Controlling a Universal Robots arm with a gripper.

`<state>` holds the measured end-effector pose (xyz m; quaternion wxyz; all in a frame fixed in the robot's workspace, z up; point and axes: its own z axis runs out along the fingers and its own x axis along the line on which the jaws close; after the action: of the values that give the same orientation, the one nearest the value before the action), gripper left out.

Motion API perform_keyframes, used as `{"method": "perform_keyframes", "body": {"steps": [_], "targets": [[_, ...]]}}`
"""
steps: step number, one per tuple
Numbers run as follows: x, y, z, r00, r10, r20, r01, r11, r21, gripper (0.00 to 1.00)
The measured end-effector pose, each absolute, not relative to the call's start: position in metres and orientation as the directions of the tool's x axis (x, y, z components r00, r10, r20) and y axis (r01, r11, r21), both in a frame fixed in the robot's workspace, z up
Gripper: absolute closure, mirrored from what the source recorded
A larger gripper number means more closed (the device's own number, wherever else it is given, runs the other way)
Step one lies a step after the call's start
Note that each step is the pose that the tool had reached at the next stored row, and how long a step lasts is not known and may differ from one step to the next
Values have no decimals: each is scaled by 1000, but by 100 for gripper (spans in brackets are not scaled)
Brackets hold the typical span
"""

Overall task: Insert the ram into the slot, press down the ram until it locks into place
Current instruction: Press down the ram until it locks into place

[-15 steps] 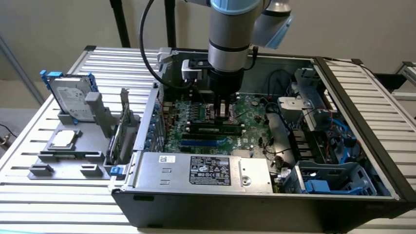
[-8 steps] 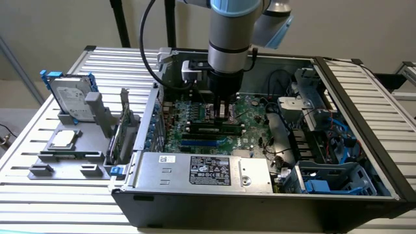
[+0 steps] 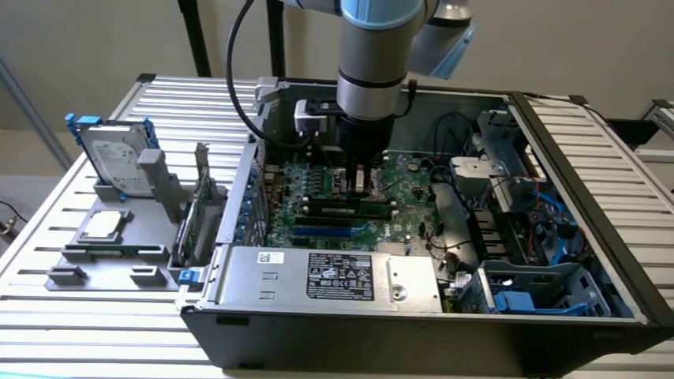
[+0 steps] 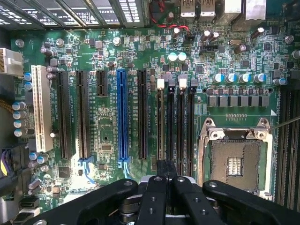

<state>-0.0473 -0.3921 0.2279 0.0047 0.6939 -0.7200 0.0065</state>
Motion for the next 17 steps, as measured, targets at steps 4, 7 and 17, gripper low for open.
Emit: {"method": "perform_keyframes", "body": {"steps": [4,7,17], "targets": [[-47,-392,227,-37,-999,17,-999,37,-3,89],[-47,-392,233,-37,-999,16,-999,37,-1,89],[-47,-392,242,-37,-999,16,-999,37,4,89]]}}
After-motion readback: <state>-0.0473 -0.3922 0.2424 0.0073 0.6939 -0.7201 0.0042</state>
